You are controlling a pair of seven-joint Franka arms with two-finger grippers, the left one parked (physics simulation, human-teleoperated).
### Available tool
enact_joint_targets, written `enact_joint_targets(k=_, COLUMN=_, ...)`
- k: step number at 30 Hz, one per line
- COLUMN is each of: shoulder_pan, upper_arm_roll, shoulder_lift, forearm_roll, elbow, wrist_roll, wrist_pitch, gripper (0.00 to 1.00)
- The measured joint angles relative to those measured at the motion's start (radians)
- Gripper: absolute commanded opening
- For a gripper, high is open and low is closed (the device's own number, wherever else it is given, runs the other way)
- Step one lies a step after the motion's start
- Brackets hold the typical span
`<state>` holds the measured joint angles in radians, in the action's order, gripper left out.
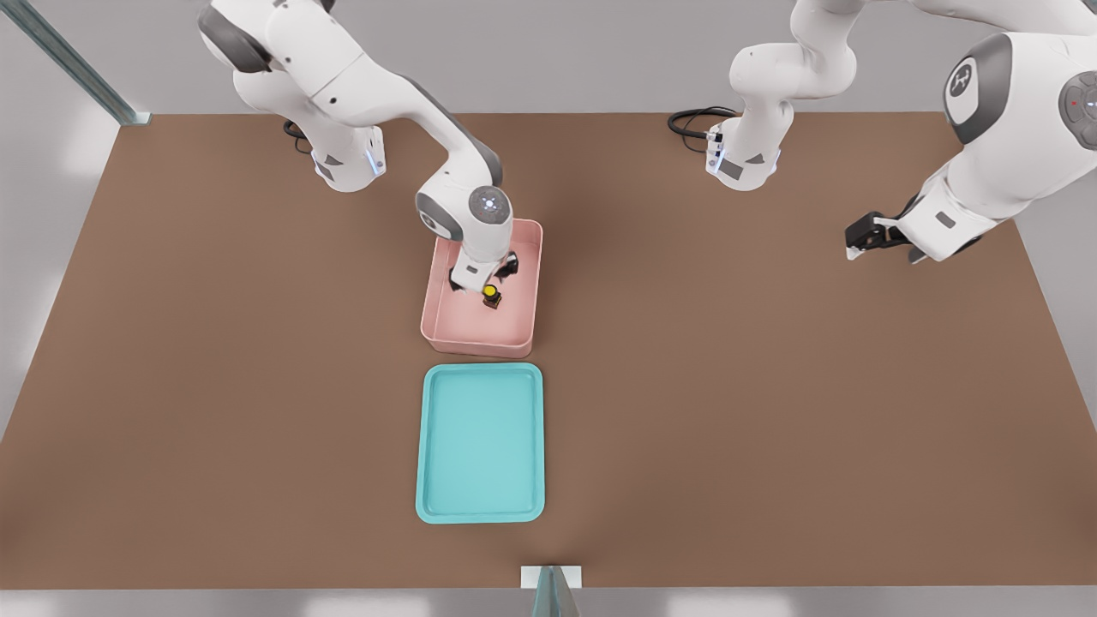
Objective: The left arm remains still, and the right arm places the button from the box into the tray
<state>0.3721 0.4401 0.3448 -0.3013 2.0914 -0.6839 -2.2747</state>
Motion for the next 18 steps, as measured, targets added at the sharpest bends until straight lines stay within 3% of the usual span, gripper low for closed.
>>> enact_joint_targets(k=18, shoulder_pan=0.014, upper_arm_roll=-0.018, shoulder_lift=0.105, forearm_roll=-0.191, elbow=0.049, wrist_roll=-0.508, wrist_pitch=-0.172, gripper=0.94)
